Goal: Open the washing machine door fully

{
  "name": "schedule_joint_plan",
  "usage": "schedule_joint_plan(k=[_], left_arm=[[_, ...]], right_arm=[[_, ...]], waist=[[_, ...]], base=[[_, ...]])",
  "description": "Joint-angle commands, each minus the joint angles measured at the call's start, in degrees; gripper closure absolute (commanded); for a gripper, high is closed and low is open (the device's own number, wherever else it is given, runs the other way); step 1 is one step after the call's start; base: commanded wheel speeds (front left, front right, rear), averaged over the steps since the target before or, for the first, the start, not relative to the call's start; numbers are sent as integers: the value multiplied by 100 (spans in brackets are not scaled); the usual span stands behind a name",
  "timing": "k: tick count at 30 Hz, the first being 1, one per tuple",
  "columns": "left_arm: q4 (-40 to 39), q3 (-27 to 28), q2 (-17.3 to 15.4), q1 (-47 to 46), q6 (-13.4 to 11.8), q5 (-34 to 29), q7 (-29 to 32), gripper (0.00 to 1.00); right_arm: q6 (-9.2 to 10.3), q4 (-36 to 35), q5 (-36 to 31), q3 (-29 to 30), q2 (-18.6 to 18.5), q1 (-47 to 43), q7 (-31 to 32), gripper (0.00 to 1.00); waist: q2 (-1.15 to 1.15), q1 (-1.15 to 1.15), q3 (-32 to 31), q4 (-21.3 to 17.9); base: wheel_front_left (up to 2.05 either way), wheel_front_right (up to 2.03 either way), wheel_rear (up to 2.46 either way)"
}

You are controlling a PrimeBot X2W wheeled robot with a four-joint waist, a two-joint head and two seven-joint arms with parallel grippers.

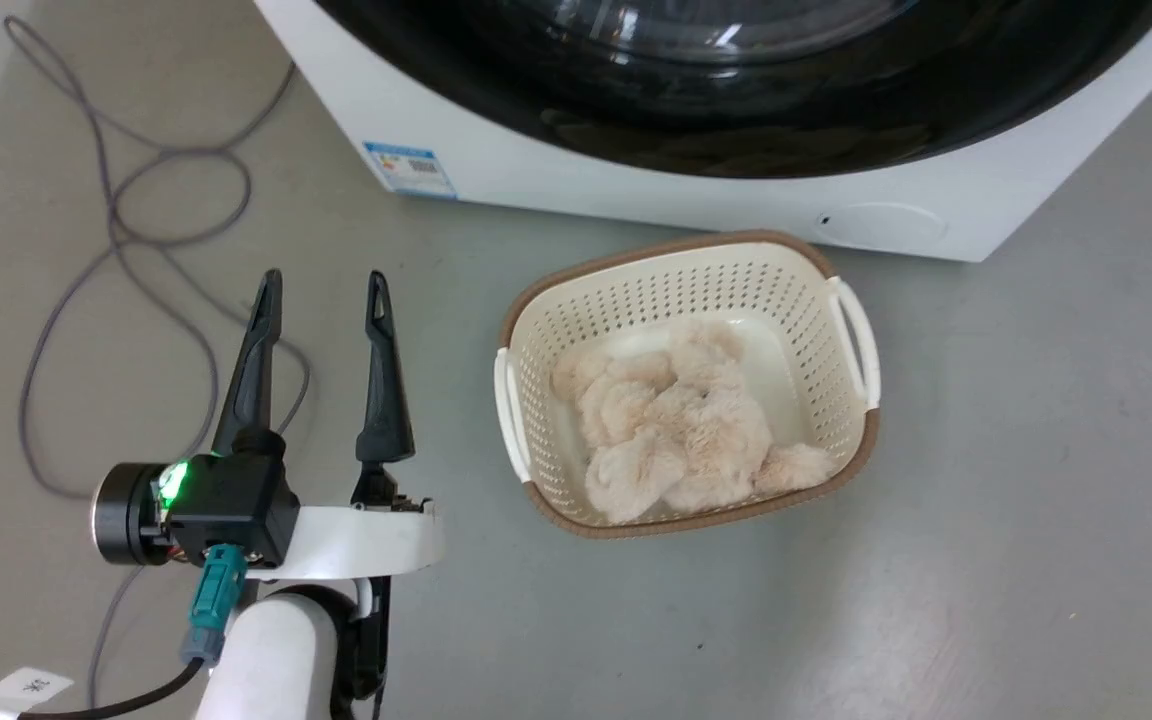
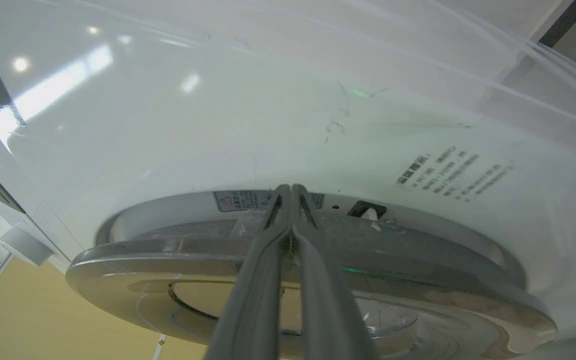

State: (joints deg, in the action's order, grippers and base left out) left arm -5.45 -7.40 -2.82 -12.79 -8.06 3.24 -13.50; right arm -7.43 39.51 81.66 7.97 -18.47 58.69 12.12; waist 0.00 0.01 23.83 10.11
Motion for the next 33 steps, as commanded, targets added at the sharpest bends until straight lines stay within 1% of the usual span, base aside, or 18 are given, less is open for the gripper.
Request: schedule_joint_plan(k=[1,6,7,9,11,19,28,33], left_arm=[[-42,-48,-6,-117,-51,29,-67,0],[-53,-98,-6,-193,-110,64,-127,0],[-53,-98,-6,-193,-110,64,-127,0],[-46,-104,-6,-211,-139,69,-150,0],[-41,-100,-6,-209,-138,68,-150,0],[7,-47,-6,-169,-80,19,-150,0],[61,43,-6,-24,-4,-54,-150,0],[100,90,-6,104,45,-94,-150,0]], right_arm=[[-5,146,205,-51,-72,270,108,100],[-6,329,480,-225,-127,509,435,100],[-6,329,480,-225,-127,509,435,100],[-6,338,583,-345,-141,488,657,100],[-6,324,567,-380,-141,444,697,100],[-6,122,556,-673,-94,107,1200,100],[-6,-103,640,-791,-21,-352,1469,100],[-6,-495,757,-875,62,-809,1725,100]], waist=[[0,-1,108,87],[0,-1,231,166],[0,-1,231,166],[0,-1,237,174],[0,-1,221,166],[0,-1,50,37],[0,-1,-263,-124],[0,-1,-518,-199]], base=[[0,0,0],[0,0,0],[0,0,0],[0,0,0],[0,0,0],[0,0,0],[0,0,0],[0,0,0]])
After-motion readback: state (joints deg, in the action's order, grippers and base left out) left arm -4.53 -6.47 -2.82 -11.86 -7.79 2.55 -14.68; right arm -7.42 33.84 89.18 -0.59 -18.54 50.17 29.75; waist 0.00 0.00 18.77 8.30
